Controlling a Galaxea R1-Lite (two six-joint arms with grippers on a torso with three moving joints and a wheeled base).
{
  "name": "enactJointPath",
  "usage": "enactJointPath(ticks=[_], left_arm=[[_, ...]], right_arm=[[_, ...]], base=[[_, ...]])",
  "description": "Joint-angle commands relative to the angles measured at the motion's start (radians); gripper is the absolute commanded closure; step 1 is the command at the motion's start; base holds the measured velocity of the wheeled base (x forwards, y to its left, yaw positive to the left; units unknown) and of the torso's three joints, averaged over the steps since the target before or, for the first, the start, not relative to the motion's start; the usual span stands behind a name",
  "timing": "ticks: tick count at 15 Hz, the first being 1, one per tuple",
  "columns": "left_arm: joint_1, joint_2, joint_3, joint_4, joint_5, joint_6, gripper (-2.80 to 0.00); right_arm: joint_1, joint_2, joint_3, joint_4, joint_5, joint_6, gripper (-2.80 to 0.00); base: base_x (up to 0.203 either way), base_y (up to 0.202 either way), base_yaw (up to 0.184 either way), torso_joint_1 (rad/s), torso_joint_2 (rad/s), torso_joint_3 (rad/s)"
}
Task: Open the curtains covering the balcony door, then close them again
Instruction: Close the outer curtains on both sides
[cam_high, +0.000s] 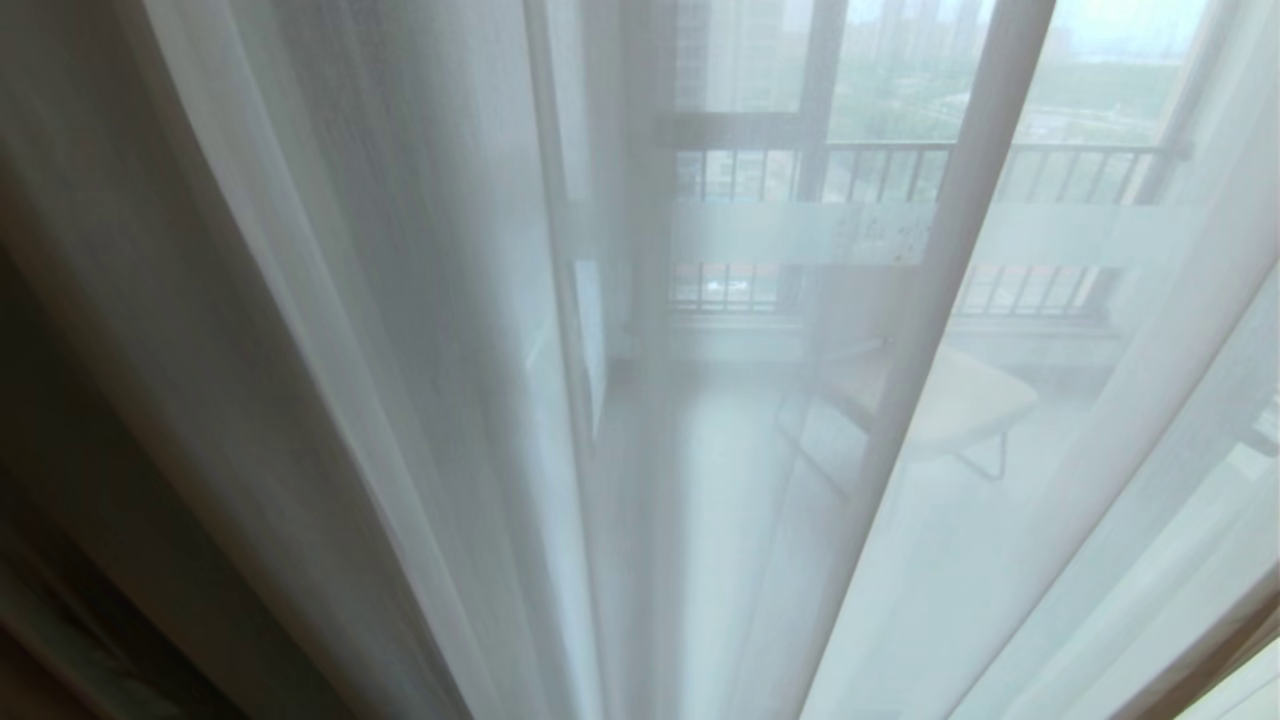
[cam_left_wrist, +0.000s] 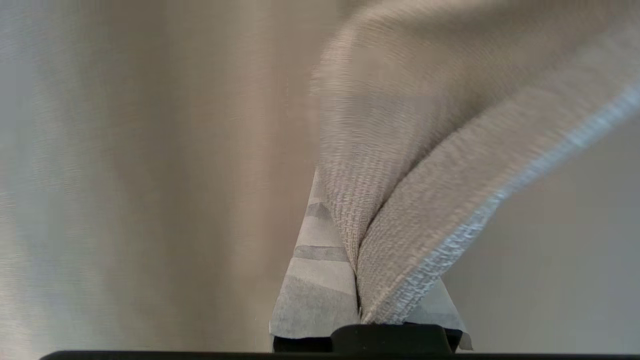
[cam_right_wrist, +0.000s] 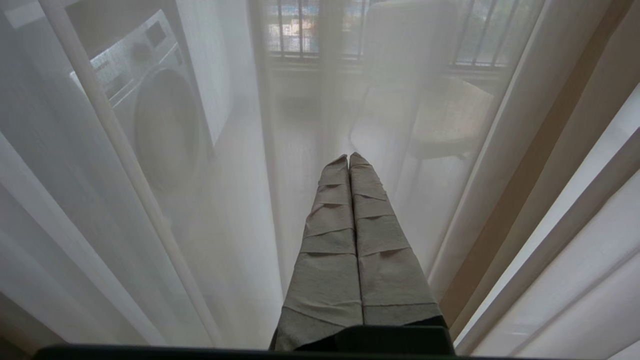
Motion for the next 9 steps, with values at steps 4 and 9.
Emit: enactJointPath(ticks=[4, 9], left_arm=[[-0.033, -0.217, 0.1, 0.044, -0.022, -0.091, 0.0], [-0.132, -0.424, 0.212, 0.129, -0.129, -0.179, 0.0]], right_arm=[[0.0, 0.0, 0.0, 0.0, 0.0, 0.0, 0.0], [0.0, 0.0, 0.0, 0.0, 0.0, 0.0, 0.0]], base=[[0.0, 0.0, 0.0, 0.0, 0.0, 0.0], [0.0, 0.0, 0.0, 0.0, 0.0, 0.0]])
